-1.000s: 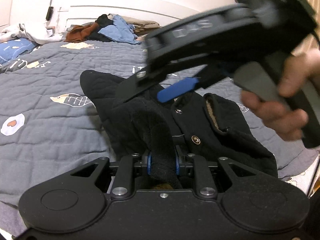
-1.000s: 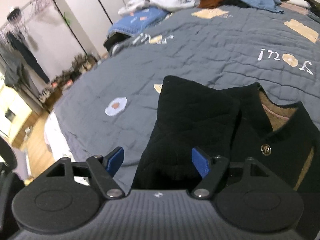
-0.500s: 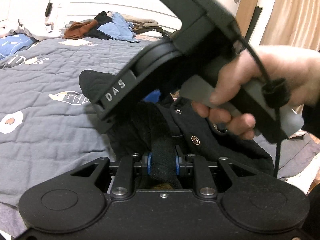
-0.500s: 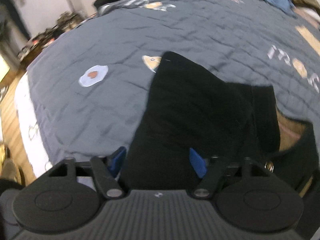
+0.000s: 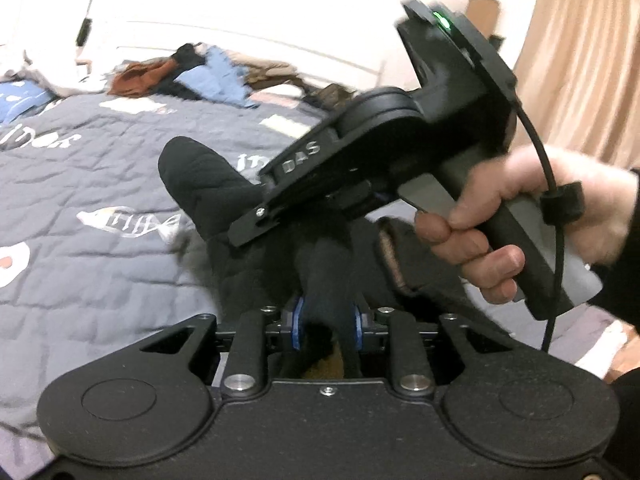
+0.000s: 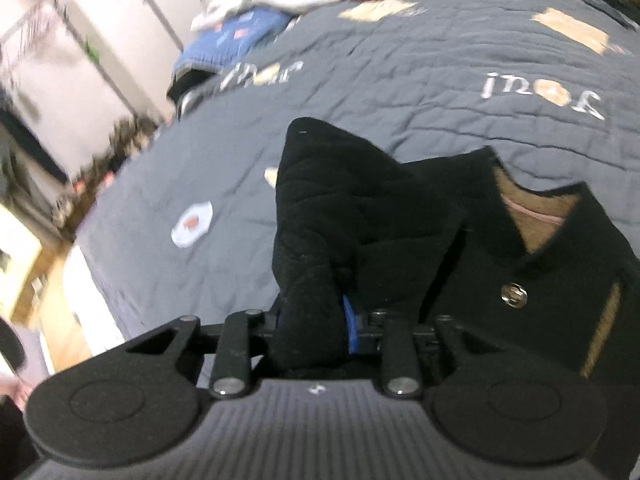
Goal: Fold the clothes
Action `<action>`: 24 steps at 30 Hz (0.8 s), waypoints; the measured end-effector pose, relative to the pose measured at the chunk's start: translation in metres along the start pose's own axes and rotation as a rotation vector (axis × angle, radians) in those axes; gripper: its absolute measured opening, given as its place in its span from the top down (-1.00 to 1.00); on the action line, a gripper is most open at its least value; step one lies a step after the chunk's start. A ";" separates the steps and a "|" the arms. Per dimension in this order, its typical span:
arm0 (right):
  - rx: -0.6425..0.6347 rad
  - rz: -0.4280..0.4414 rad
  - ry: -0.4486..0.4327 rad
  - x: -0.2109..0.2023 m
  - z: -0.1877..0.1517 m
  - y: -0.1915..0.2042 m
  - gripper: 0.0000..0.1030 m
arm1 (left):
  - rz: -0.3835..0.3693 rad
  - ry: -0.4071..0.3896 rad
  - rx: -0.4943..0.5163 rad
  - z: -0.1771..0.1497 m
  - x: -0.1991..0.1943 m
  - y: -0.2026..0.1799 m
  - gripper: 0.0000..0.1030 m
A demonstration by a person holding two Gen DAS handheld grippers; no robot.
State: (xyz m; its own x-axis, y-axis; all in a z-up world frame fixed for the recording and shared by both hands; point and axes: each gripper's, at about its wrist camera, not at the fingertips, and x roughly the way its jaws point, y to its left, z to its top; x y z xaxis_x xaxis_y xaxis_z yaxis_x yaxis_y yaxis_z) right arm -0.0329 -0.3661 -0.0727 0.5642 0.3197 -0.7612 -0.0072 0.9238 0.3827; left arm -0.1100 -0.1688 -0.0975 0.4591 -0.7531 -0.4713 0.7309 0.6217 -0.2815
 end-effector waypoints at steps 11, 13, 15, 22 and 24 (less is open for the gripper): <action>0.207 0.072 -0.193 -0.081 -0.021 -0.073 0.48 | -0.197 -0.103 -0.097 0.010 -0.018 0.003 -0.21; 0.225 0.071 -0.215 -0.091 -0.028 -0.083 0.48 | -0.200 -0.097 -0.092 0.010 -0.014 0.001 -0.22; 0.243 0.071 -0.233 -0.100 -0.035 -0.092 0.48 | -0.213 -0.084 -0.084 0.009 -0.009 -0.003 -0.22; 0.363 0.098 -0.309 -0.123 -0.068 -0.137 0.48 | -0.331 -0.136 -0.163 0.015 -0.008 0.002 -0.31; 0.405 0.111 -0.328 -0.124 -0.079 -0.150 0.48 | -0.310 -0.129 -0.152 0.015 -0.002 -0.001 -0.31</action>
State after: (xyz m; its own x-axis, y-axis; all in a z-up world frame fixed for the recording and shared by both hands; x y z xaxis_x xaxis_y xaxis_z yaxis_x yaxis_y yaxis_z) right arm -0.1672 -0.5282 -0.0769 0.8073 0.2681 -0.5257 0.2016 0.7119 0.6727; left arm -0.1040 -0.1708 -0.0832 0.2942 -0.9257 -0.2378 0.7666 0.3771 -0.5196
